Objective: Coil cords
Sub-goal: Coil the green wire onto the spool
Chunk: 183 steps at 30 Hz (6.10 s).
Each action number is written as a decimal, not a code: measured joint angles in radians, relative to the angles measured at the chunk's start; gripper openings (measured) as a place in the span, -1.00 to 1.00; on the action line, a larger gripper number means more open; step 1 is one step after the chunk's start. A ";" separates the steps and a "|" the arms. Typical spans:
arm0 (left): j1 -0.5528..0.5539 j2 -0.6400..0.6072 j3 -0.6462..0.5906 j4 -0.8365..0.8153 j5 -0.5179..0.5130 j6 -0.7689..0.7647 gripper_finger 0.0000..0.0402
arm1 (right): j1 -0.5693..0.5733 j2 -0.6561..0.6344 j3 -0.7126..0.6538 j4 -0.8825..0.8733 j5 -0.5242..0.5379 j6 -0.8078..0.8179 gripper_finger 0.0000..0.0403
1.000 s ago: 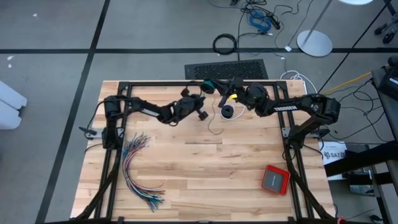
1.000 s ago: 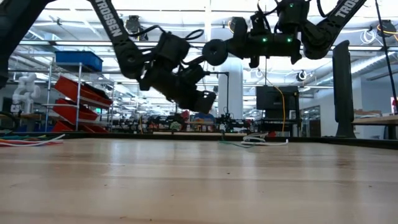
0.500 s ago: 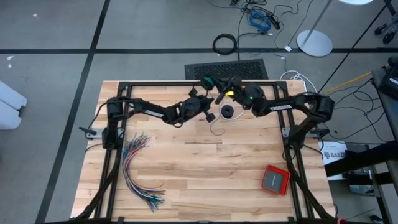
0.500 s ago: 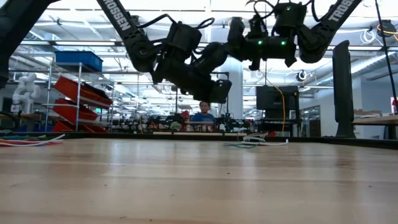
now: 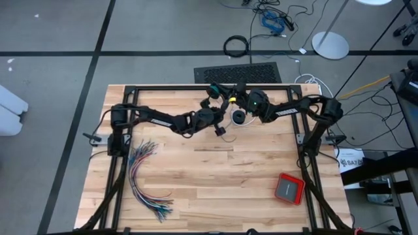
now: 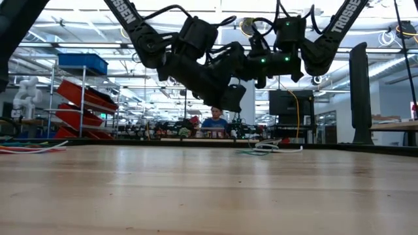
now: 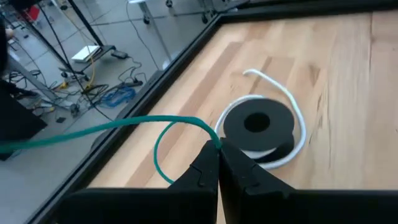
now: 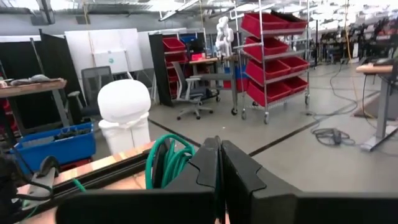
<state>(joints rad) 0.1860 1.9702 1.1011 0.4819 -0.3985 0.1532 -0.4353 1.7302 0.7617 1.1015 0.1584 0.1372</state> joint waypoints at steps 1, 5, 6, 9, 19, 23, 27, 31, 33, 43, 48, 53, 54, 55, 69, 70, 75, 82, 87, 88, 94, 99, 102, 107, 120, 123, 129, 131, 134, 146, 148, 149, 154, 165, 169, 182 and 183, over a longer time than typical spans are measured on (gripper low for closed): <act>-0.002 -0.010 0.000 -0.017 -0.002 0.008 -1.00 | -0.001 0.000 0.000 -0.010 -0.001 0.007 -1.00; -0.005 -0.051 -0.003 -0.072 -0.021 0.020 -1.00 | -0.002 0.000 0.001 -0.044 -0.019 0.010 -1.00; -0.006 -0.064 0.000 -0.059 -0.021 0.024 -1.00 | -0.004 0.002 0.001 -0.059 -0.029 0.006 -1.00; -0.005 -0.110 0.002 -0.077 -0.009 0.042 -1.00 | -0.002 0.006 -0.001 -0.094 -0.045 0.003 -1.00; 0.011 -0.159 0.066 -0.340 0.024 0.061 -1.00 | 0.003 0.004 0.000 -0.122 -0.065 0.006 -1.00; 0.009 -0.168 0.085 -0.402 0.025 0.074 -1.00 | 0.005 0.002 0.000 -0.135 -0.087 0.006 -1.00; 0.010 -0.199 0.087 -0.475 0.026 0.074 -1.00 | 0.006 0.002 0.000 -0.167 -0.087 0.006 -1.00; 0.010 -0.255 0.087 -0.545 0.026 0.074 -1.00 | 0.006 0.002 0.000 -0.178 -0.087 0.002 -1.00; 0.010 -0.285 0.087 -0.578 0.024 0.089 -1.00 | 0.006 0.002 0.000 -0.182 -0.088 0.001 -1.00; 0.078 -0.366 0.088 -0.676 -0.028 0.145 -1.00 | 0.006 -0.004 0.000 -0.214 -0.139 0.001 -1.00; 0.106 -0.366 0.087 -0.684 0.006 0.170 -1.00 | 0.012 -0.004 0.000 -0.244 -0.162 0.001 -1.00; 0.132 -0.366 0.087 -0.702 0.055 0.178 -1.00 | 0.015 -0.004 0.000 -0.239 -0.184 -0.012 -1.00; 0.139 -0.366 0.087 -0.711 0.066 0.178 -1.00 | 0.015 -0.008 0.000 -0.237 -0.188 -0.014 -1.00; 0.146 -0.366 0.087 -0.720 0.084 0.179 -1.00 | 0.015 -0.012 0.000 -0.235 -0.190 -0.017 -1.00; 0.252 -0.366 0.082 -0.711 0.353 0.196 -0.68 | 0.016 -0.084 -0.001 -0.198 -0.277 -0.026 -1.00; 0.260 -0.366 0.082 -0.708 0.379 0.196 -0.65 | 0.016 -0.090 -0.001 -0.192 -0.287 -0.026 -1.00; 0.296 -0.365 0.059 -0.645 0.468 0.180 -0.58 | 0.018 -0.141 -0.001 -0.180 -0.300 -0.036 -1.00; 0.325 -0.364 -0.052 -0.408 0.553 0.122 -0.57 | 0.017 -0.227 -0.001 -0.177 -0.292 -0.073 -1.00; 0.320 -0.365 -0.158 -0.124 0.554 0.065 -0.57 | 0.010 -0.269 -0.001 -0.175 -0.279 -0.095 -1.00; 0.317 -0.365 -0.185 -0.069 0.552 0.061 -0.57 | 0.010 -0.277 -0.001 -0.175 -0.272 -0.100 -1.00; 0.300 -0.364 -0.325 0.246 0.476 0.013 -0.57 | 0.008 -0.321 -0.001 -0.177 -0.261 -0.133 -1.00; 0.297 -0.356 -0.383 0.411 0.460 -0.042 -0.57 | -0.003 -0.340 -0.001 -0.170 -0.259 -0.135 -1.00; 0.296 -0.341 -0.383 0.406 0.447 -0.068 -0.57 | -0.004 -0.344 -0.001 -0.153 -0.257 -0.135 -1.00; 0.288 -0.274 -0.383 0.456 0.411 -0.127 -0.57 | -0.004 -0.343 -0.001 -0.123 -0.257 -0.133 -1.00; 0.271 -0.205 -0.378 0.598 0.380 -0.114 -0.82 | -0.003 -0.343 -0.001 -0.133 -0.254 -0.124 -1.00; 0.271 -0.205 -0.378 0.528 0.354 -0.100 -0.68 | -0.004 -0.343 -0.001 -0.141 -0.254 -0.126 -1.00; 0.283 -0.205 -0.378 0.383 0.532 -0.084 -0.47 | -0.004 -0.343 -0.001 -0.163 -0.254 -0.130 -1.00; 0.273 -0.205 -0.378 0.364 0.574 -0.066 -0.45 | -0.004 -0.343 -0.001 -0.164 -0.254 -0.130 -1.00; 0.241 -0.205 -0.379 0.382 0.572 -0.032 -0.44 | -0.004 -0.343 -0.001 -0.173 -0.255 -0.134 -1.00; 0.121 -0.205 -0.379 0.507 0.293 0.040 -0.44 | -0.004 -0.343 -0.001 -0.181 -0.255 -0.145 -1.00; 0.117 -0.205 -0.379 0.500 0.293 0.041 -0.44 | -0.004 -0.343 -0.001 -0.181 -0.255 -0.146 -1.00; 0.117 -0.205 -0.379 0.487 0.293 0.045 -0.44 | -0.004 -0.343 -0.001 -0.181 -0.255 -0.146 -1.00; 0.116 -0.221 -0.380 0.383 0.293 0.068 -0.44 | -0.004 -0.343 -0.001 -0.203 -0.256 -0.146 -1.00; 0.116 -0.351 -0.380 0.238 0.318 0.074 -0.44 | -0.004 -0.343 -0.001 -0.209 -0.257 -0.146 -1.00; 0.116 -0.360 -0.380 0.240 0.316 0.070 -0.44 | -0.004 -0.343 -0.001 -0.203 -0.257 -0.146 -1.00; 0.108 -0.359 -0.380 0.279 0.337 0.063 -0.55 | -0.004 -0.343 -0.001 -0.200 -0.256 -0.142 -1.00; 0.107 -0.359 -0.380 0.273 0.337 0.063 -0.55 | -0.003 -0.343 -0.001 -0.200 -0.256 -0.142 -1.00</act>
<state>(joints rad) 0.2932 1.6108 0.7216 0.7551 -0.0612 0.2157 -0.4387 1.3876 0.7609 0.9012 -0.0980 -0.0051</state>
